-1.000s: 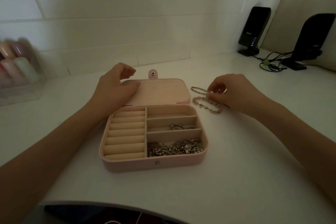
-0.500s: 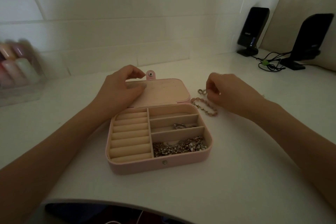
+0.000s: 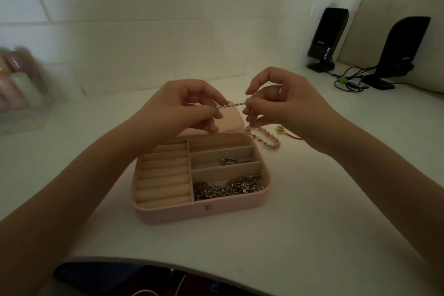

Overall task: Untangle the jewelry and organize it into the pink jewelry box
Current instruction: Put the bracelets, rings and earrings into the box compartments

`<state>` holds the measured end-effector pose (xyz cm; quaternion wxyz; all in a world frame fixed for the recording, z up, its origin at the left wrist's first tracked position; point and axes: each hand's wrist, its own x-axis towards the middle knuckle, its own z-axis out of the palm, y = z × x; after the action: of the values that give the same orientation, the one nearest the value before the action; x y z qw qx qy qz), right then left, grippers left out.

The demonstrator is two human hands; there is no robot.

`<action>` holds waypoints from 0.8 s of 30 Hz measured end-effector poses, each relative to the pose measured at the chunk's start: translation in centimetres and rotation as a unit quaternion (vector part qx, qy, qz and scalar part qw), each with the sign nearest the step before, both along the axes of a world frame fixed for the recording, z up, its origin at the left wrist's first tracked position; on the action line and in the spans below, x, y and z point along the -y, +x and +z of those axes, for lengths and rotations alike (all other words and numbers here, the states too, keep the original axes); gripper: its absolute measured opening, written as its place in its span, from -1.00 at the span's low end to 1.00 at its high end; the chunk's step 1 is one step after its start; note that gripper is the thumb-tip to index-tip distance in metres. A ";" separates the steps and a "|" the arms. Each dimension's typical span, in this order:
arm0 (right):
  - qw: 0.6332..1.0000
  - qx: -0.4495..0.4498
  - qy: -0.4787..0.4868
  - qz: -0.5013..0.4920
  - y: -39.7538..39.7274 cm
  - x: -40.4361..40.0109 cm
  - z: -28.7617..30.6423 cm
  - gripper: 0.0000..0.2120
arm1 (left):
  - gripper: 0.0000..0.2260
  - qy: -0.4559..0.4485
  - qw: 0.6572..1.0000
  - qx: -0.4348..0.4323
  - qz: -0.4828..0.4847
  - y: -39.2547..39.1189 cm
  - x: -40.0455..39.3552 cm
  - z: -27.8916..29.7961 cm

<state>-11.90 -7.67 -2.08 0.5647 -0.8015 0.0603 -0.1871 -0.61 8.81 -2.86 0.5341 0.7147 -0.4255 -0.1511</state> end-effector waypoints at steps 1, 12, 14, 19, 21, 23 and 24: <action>1.000 -0.013 -0.022 0.000 0.1 0.1 -0.2 -0.89 | -0.82 0.015 1.000 -0.001 0.003 0.4 -0.4 0.1; 0.968 -0.079 -0.237 -0.014 0.6 0.2 -1.5 -0.94 | -0.90 0.139 0.982 0.125 -0.035 1.2 -1.7 0.1; 0.961 -0.082 -0.264 -0.012 0.7 0.2 -1.5 -0.95 | -0.91 0.147 0.977 0.153 -0.036 1.0 -1.7 0.0; 0.936 -0.076 -0.333 -0.082 0.7 1.5 -1.2 -0.93 | -0.91 0.105 0.982 0.160 -0.002 1.1 -1.7 -0.1; 0.924 -0.112 -0.353 -0.094 0.5 2.2 -1.2 -0.85 | -0.93 0.094 0.983 0.158 0.015 1.1 -1.7 -0.3; 0.914 -0.172 -0.360 -0.078 0.4 2.4 -1.5 -0.75 | -0.93 0.095 0.979 0.176 0.026 1.1 -1.6 -0.4; 0.904 -0.201 -0.372 -0.065 0.4 2.4 -1.8 -0.72 | -0.93 0.094 0.978 0.182 0.028 1.2 -1.5 -0.5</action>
<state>-11.50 -10.03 -3.85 0.1884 -0.9682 0.1506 -0.0668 0.54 10.32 -3.38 0.3823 0.7890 -0.4791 -0.0427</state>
